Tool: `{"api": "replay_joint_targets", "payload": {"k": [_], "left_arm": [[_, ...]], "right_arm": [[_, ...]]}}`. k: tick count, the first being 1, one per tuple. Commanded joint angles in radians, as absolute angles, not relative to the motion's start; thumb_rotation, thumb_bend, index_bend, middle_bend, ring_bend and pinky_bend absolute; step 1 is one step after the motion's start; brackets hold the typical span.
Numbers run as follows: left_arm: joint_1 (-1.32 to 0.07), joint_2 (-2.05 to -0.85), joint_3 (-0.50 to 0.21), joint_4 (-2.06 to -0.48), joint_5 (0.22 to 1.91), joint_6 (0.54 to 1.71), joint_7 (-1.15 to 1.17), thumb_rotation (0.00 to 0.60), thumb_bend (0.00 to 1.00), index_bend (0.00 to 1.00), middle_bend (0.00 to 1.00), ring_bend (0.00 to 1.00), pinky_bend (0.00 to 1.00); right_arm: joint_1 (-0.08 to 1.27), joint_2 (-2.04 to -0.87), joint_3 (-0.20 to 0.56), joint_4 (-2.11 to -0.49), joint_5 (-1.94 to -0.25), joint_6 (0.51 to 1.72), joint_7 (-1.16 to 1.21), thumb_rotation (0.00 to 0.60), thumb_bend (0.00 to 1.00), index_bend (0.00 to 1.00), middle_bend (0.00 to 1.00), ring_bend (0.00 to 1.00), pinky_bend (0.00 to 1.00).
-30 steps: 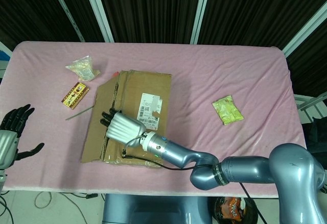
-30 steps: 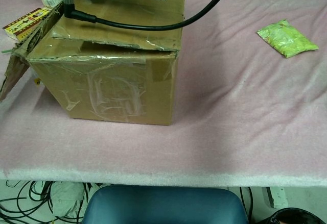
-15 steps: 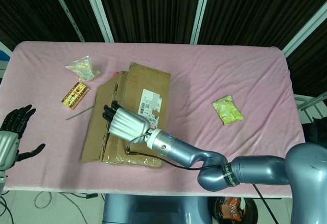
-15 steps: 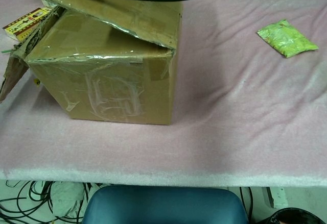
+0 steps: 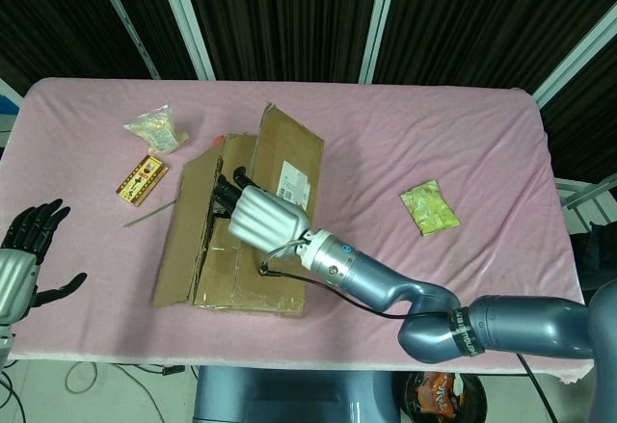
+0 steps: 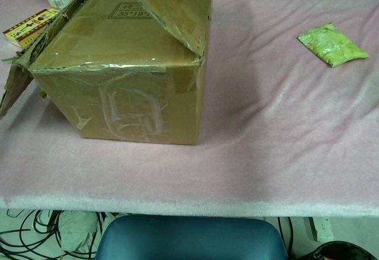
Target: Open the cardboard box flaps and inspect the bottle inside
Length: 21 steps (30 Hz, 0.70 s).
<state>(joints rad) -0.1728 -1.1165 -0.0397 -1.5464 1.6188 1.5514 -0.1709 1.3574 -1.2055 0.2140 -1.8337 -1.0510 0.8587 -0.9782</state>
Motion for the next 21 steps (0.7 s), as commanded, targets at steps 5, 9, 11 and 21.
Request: {"api": "replay_joint_targets", "payload": {"k": [5,9,11,21], "left_arm": [[-0.171,-1.117,-0.039,-1.549,1.628,1.559,-0.158,0.600,0.16,0.00,0.03,0.01,0.05],[-0.170,-1.118,-0.040,-1.548,1.630,1.562,-0.152,0.600,0.16,0.00,0.03,0.01,0.05],[-0.170,-1.118,-0.040,-1.548,1.630,1.562,-0.150,0.600,0.16,0.00,0.03,0.01,0.05],[-0.170,-1.120,-0.039,-1.546,1.633,1.561,-0.142,0.600,0.15,0.00,0.03,0.01,0.05]], "right_arm": [[1.344,-1.118,0.192,-1.884,-1.029,0.882,-1.038,0.600,0.66,0.54,0.15,0.12,0.25],[1.338,-1.077,0.183,-1.901,-1.026,0.896,-1.068,0.600,0.52,0.49,0.13,0.12,0.25],[1.335,-1.060,0.182,-1.907,-1.021,0.902,-1.076,0.600,0.50,0.48,0.12,0.12,0.25],[1.316,-0.987,0.174,-1.927,-1.031,0.914,-1.084,0.600,0.40,0.37,0.11,0.11,0.25]]}}
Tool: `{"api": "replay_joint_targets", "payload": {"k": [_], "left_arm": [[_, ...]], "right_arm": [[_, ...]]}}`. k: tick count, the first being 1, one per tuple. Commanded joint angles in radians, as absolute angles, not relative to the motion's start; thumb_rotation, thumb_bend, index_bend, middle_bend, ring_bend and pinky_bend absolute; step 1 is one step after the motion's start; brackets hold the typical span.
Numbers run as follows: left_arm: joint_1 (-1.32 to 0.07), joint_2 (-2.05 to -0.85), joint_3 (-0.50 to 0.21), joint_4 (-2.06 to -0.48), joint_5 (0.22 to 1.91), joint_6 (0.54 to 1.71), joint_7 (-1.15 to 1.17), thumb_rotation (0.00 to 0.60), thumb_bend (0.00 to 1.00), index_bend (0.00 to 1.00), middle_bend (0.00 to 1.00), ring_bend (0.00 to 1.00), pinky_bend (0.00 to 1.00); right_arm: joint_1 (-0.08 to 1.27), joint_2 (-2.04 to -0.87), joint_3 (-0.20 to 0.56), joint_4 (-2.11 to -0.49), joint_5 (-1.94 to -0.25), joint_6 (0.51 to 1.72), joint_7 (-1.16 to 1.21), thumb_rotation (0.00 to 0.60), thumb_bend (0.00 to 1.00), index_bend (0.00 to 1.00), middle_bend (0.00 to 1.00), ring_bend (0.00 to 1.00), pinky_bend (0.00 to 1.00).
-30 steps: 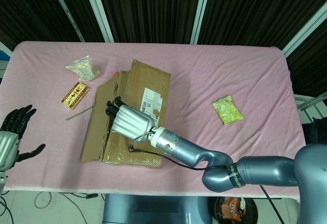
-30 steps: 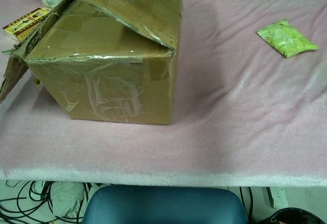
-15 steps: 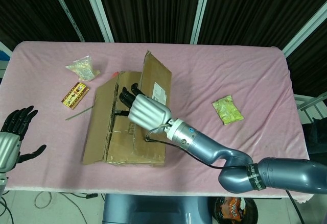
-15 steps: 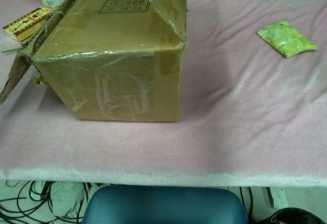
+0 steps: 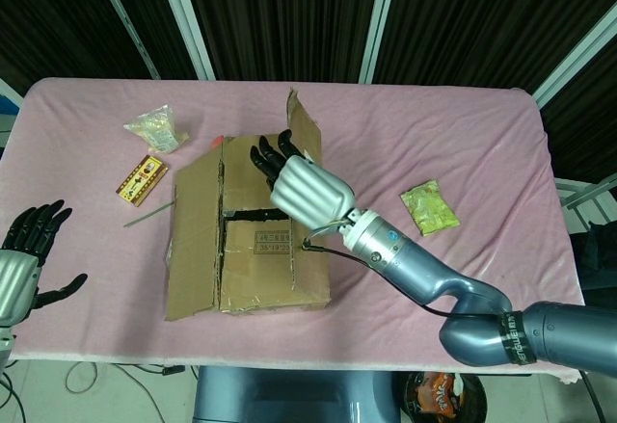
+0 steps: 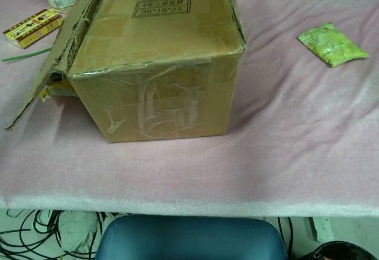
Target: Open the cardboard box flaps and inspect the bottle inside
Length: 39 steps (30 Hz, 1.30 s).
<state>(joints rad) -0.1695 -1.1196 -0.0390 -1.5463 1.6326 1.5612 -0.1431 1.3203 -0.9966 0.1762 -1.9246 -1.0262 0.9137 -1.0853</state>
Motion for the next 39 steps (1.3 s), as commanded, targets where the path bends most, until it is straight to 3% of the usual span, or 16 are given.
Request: {"api": "replay_joint_targets", "payload": {"k": [1,8,39], "left_arm": [[-0.170,-1.120,-0.039,-1.546,1.633,1.560,-0.141,0.600,0.15,0.00,0.03,0.01,0.05],[-0.169,-1.120,-0.038,-1.548,1.630,1.557,-0.136,0.600,0.16,0.00,0.03,0.01,0.05],[-0.168,-1.116,-0.035,-1.552,1.634,1.553,-0.128,0.600,0.16,0.00,0.03,0.01,0.05]], "right_arm": [[1.313,-0.983,0.172,-1.926,-1.033,0.915,-1.084,0.600,0.39,0.36,0.10,0.11,0.25],[1.292,-0.959,0.149,-1.917,-1.047,0.934,-1.120,0.600,0.32,0.27,0.05,0.07,0.23],[1.172,-0.763,0.042,-1.910,-1.057,0.893,-1.157,0.600,0.31,0.26,0.03,0.07,0.23]]}}
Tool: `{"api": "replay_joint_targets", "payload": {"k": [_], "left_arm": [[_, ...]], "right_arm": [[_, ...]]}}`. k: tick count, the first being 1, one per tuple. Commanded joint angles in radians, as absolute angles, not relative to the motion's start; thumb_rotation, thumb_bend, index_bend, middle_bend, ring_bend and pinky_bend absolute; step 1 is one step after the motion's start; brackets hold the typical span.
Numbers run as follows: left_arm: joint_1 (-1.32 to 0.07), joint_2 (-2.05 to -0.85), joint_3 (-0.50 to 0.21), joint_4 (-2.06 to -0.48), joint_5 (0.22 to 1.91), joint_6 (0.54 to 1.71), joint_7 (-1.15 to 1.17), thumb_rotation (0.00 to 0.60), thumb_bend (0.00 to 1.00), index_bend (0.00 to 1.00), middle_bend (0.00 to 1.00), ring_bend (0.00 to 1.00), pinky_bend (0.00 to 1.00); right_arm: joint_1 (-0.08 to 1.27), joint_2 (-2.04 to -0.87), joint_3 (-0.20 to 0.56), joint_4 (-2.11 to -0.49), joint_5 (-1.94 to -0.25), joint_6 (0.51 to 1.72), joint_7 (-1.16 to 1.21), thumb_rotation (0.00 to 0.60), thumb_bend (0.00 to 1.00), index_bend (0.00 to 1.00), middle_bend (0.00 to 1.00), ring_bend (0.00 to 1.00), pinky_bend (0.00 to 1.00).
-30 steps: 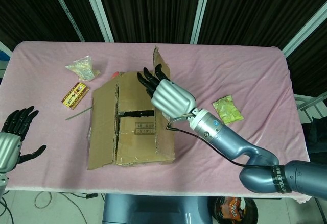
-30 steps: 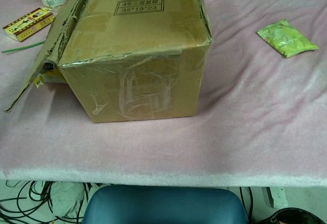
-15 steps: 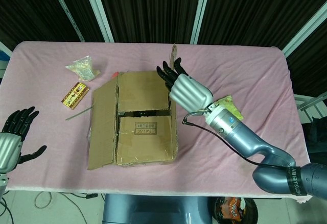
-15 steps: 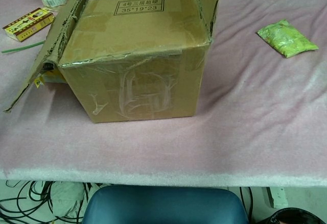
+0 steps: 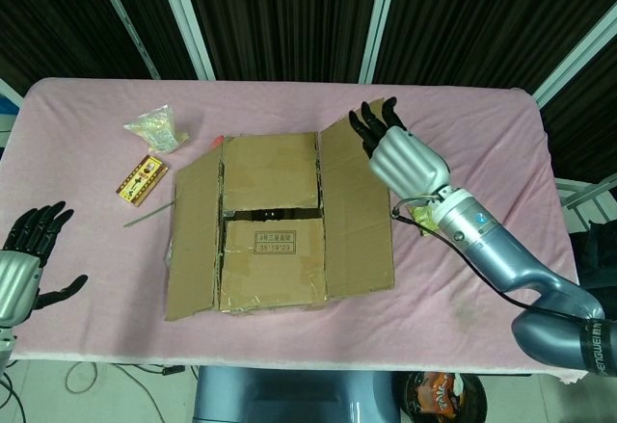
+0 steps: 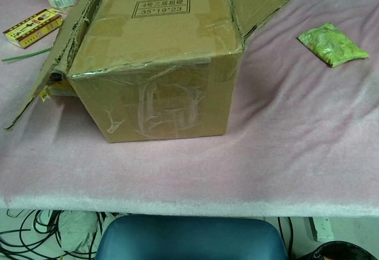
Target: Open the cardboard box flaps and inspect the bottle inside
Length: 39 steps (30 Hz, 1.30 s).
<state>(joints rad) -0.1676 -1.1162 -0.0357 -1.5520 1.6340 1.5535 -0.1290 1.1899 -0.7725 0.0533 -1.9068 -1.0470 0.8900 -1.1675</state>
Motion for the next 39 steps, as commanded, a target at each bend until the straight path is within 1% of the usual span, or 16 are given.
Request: {"api": "replay_joint_targets", "payload": {"k": [1,4,7,12,17,23,28,34,39], "left_arm": [[-0.168,-1.117,-0.036,-1.552,1.633,1.552,-0.127,0.600,0.16,0.00,0.03,0.01,0.05],[-0.167,-1.117,-0.035,-1.550,1.629,1.548,-0.124,0.600,0.16,0.00,0.03,0.01,0.05],[-0.168,-1.118,-0.035,-1.551,1.625,1.543,-0.121,0.600,0.15,0.00,0.03,0.01,0.05],[-0.169,-1.120,-0.033,-1.552,1.625,1.537,-0.104,0.600,0.15,0.00,0.03,0.01,0.05],[-0.170,-1.122,-0.032,-1.555,1.618,1.526,-0.084,0.600,0.16,0.00,0.03,0.01,0.05],[-0.172,-1.124,-0.033,-1.561,1.611,1.516,-0.063,0.600,0.15,0.00,0.03,0.01,0.05],[-0.171,-1.128,-0.034,-1.562,1.607,1.515,-0.053,0.600,0.16,0.00,0.03,0.01,0.05],[-0.171,-1.133,-0.035,-1.558,1.597,1.507,-0.043,0.600,0.15,0.00,0.03,0.01,0.05],[-0.173,-1.137,-0.035,-1.559,1.590,1.499,-0.031,0.600,0.16,0.00,0.03,0.01,0.05]], "right_arm": [[1.155,-0.761,0.038,-1.914,-1.063,0.905,-1.144,0.600,0.31,0.25,0.03,0.07,0.23],[1.094,-0.766,0.033,-1.930,-1.072,0.970,-1.093,0.600,0.31,0.16,0.02,0.07,0.23],[1.007,-0.790,0.033,-1.953,-1.069,1.084,-1.024,0.600,0.31,0.09,0.01,0.07,0.23],[0.838,-0.854,0.029,-1.982,-1.116,1.306,-0.874,0.600,0.31,0.04,0.01,0.07,0.23],[0.679,-0.911,0.006,-1.994,-1.192,1.486,-0.727,0.600,0.31,0.01,0.01,0.07,0.23],[0.531,-0.956,-0.035,-2.002,-1.234,1.595,-0.581,0.600,0.31,0.00,0.00,0.06,0.23],[0.415,-1.008,-0.068,-1.963,-1.314,1.690,-0.447,0.600,0.31,0.00,0.00,0.06,0.23],[0.291,-1.066,-0.108,-1.848,-1.421,1.787,-0.301,0.600,0.31,0.00,0.00,0.06,0.23],[0.233,-1.132,-0.102,-1.705,-1.472,1.827,-0.209,0.600,0.32,0.00,0.00,0.06,0.23]]}}
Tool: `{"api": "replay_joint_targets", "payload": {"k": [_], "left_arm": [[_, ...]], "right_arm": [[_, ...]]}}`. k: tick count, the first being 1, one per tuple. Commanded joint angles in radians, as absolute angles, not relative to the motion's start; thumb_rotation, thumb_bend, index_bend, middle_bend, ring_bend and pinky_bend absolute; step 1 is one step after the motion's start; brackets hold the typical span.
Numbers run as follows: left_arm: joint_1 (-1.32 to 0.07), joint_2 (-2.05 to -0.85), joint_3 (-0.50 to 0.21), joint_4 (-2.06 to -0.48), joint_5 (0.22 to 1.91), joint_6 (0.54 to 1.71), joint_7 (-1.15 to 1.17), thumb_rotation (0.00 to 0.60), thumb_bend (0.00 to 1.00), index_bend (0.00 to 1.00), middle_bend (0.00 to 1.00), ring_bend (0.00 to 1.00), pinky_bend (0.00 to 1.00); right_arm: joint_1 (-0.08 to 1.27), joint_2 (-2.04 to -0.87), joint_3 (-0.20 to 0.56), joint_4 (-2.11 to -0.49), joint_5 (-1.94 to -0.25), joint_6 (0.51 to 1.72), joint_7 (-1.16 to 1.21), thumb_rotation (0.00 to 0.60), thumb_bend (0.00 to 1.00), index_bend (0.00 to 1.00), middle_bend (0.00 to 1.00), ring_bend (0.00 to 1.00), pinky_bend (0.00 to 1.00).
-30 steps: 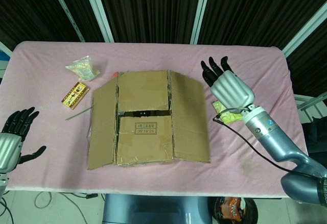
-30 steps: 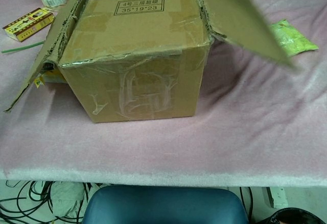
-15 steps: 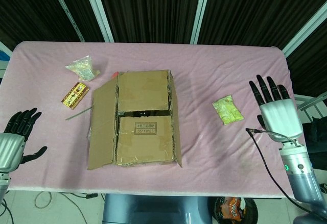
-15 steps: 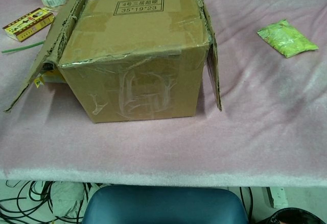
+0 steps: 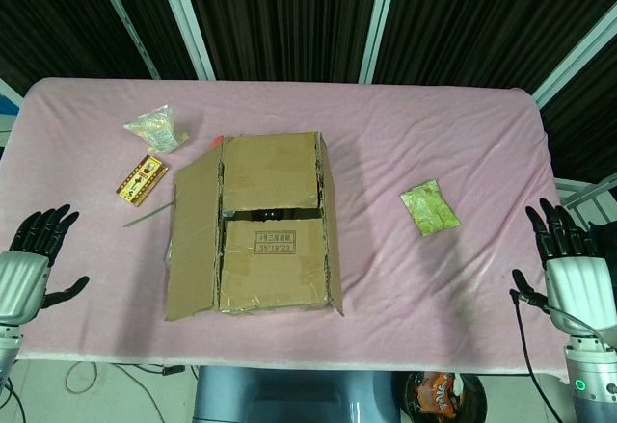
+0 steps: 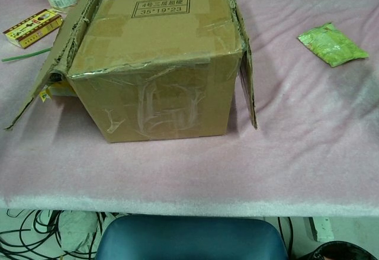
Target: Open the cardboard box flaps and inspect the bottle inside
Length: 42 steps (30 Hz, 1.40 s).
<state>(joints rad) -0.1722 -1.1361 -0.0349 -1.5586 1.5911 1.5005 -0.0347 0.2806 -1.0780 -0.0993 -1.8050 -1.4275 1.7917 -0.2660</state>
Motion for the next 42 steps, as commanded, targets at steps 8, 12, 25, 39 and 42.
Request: {"api": "replay_joint_targets", "payload": {"k": [8,12,25,39,42], "left_arm": [[-0.183,-1.142,-0.044,-1.562,1.581,1.485,-0.001,0.600,0.16,0.00,0.03,0.01,0.05],[-0.205,-1.130,-0.063,-1.590,1.575,1.467,0.017,0.600,0.21,0.00,0.03,0.01,0.06],[-0.428,-1.001,-0.197,-1.842,1.472,1.177,-0.044,0.600,0.34,0.01,0.04,0.02,0.11],[-0.712,-0.940,-0.332,-1.938,1.294,0.789,-0.227,0.600,0.56,0.10,0.22,0.19,0.30],[-0.758,-0.962,-0.348,-1.927,1.241,0.736,-0.254,0.600,0.57,0.11,0.26,0.22,0.32]], "right_arm": [[0.215,-1.186,-0.052,-1.590,-1.475,1.805,-0.149,0.600,0.32,0.00,0.00,0.06,0.23],[0.209,-1.193,-0.031,-1.573,-1.477,1.794,-0.129,0.600,0.33,0.00,0.00,0.06,0.23],[0.181,-1.218,0.014,-1.517,-1.501,1.789,-0.085,0.600,0.33,0.00,0.00,0.06,0.23],[0.168,-1.227,0.054,-1.496,-1.506,1.754,-0.048,0.600,0.33,0.00,0.00,0.06,0.23],[0.163,-1.229,0.059,-1.494,-1.503,1.744,-0.041,0.600,0.33,0.00,0.00,0.06,0.23]]}}
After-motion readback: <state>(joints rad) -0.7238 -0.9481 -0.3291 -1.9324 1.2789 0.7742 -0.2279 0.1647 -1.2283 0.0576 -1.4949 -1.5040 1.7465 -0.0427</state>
